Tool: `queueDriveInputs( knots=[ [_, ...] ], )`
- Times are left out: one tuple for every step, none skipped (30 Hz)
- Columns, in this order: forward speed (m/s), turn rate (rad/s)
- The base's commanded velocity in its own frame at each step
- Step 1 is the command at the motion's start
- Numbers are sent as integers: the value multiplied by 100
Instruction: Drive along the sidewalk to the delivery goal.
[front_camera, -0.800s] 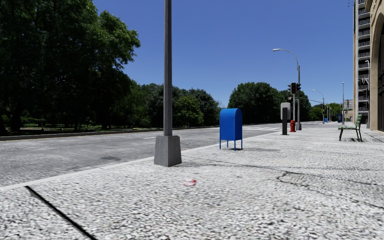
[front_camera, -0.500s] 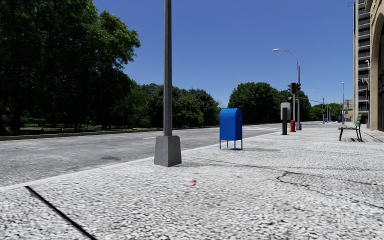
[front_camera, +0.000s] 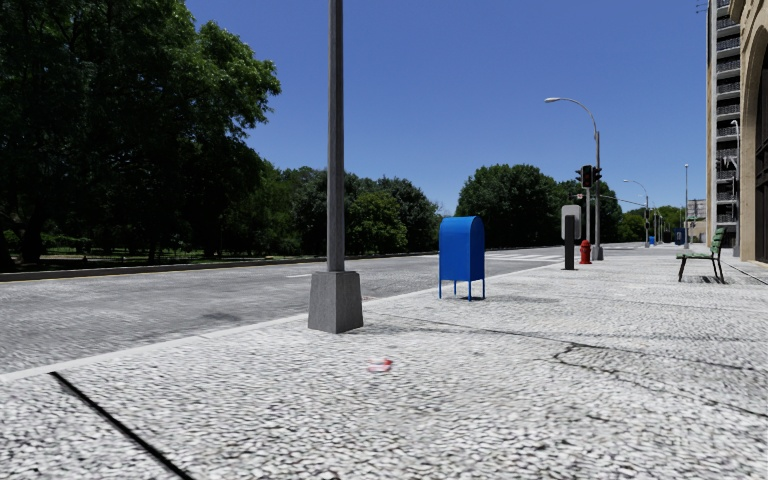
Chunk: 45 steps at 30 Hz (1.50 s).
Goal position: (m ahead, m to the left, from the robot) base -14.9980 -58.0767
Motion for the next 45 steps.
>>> queueDriveInputs(
  knots=[
    [0,0],
    [0,0],
    [0,0],
    [0,0],
    [0,0],
    [0,0],
    [0,3],
    [0,50],
    [0,60],
    [0,62],
    [0,65],
    [0,73],
    [0,78],
    [0,84],
    [0,88],
    [0,89],
    [0,91],
    [0,92],
    [0,93],
    [0,93],
    [0,98],
    [0,103],
    [0,104],
    [0,104],
    [0,104],
    [0,104],
    [0,104],
    [0,104],
    [0,104],
    [0,104],
    [0,104],
    [0,104],
    [0,104],
    [0,93],
    [0,89],
    [0,87],
    [0,87],
    [0,87],
    [0,86],
    [0,86],
    [0,86],
    [0,86],
    [0,86],
    [0,86],
    [0,86]
  ],
)
